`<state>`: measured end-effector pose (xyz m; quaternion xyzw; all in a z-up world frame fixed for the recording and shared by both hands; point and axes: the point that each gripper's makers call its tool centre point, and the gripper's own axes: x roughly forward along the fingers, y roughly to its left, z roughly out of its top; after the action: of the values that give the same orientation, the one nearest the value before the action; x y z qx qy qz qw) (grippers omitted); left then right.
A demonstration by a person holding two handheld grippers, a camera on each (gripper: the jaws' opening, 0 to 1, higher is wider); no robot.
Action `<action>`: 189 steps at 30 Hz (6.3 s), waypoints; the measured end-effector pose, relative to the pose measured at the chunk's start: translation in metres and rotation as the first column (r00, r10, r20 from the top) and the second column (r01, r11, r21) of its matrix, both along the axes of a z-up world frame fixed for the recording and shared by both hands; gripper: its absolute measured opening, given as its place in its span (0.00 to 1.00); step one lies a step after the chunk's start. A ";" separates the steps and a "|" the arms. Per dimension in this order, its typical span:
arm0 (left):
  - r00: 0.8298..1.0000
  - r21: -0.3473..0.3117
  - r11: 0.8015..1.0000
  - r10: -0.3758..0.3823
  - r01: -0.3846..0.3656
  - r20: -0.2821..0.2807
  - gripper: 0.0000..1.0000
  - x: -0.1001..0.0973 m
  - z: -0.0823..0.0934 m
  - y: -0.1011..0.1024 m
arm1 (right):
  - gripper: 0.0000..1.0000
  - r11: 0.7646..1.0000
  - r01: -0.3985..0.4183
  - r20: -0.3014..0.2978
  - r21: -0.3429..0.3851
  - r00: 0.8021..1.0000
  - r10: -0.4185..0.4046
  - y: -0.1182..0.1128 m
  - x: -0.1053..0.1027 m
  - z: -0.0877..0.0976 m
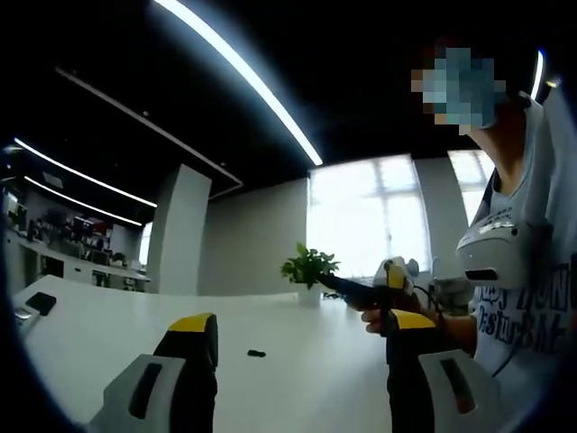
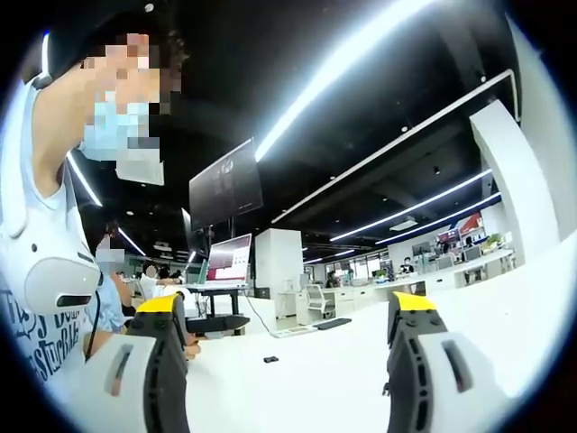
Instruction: Snap the two parts of the plastic buckle together until the buckle closes and remains connected.
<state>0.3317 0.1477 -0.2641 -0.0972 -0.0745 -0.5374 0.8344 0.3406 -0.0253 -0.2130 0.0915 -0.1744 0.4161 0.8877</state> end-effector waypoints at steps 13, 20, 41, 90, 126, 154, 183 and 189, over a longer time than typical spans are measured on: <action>1.000 -0.004 1.000 -0.003 0.003 0.002 0.77 0.000 0.001 0.000 | 0.94 1.000 -0.004 -0.001 -0.006 1.000 0.004 0.001 0.000 -0.001; 1.000 -0.005 1.000 -0.005 0.005 0.000 0.77 0.000 0.001 0.000 | 0.94 1.000 -0.005 -0.007 0.009 1.000 0.005 -0.001 0.001 0.000; 0.998 0.047 0.997 0.052 -0.054 0.044 0.75 0.011 0.005 0.006 | 0.94 1.000 0.004 -0.014 0.019 1.000 -0.004 -0.003 0.002 -0.001; 0.992 0.235 0.970 0.037 -0.064 0.121 0.70 0.087 0.030 0.015 | 0.94 1.000 0.009 -0.010 0.009 1.000 -0.009 -0.003 0.002 -0.002; 0.956 0.286 0.913 0.290 -0.292 0.052 0.59 0.131 -0.014 0.081 | 0.94 1.000 0.010 -0.027 0.003 1.000 -0.010 -0.002 0.005 -0.006; 0.868 0.452 0.765 0.494 -0.460 0.047 0.55 0.157 -0.045 0.137 | 0.94 1.000 0.012 -0.030 -0.003 0.999 -0.012 -0.001 0.005 -0.006; 0.845 0.643 0.662 0.534 -0.385 -0.044 0.58 0.154 -0.093 0.153 | 0.94 1.000 0.006 -0.025 -0.004 1.000 -0.006 -0.001 0.004 -0.005; 0.844 0.673 0.642 0.534 -0.369 -0.046 0.58 0.153 -0.100 0.154 | 0.94 1.000 0.006 -0.023 -0.006 1.000 -0.006 0.000 0.004 -0.005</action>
<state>0.4850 0.3018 -0.3644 0.1507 0.1928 -0.2864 0.9263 0.3446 -0.0257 -0.2183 0.0933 -0.1630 0.4131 0.8911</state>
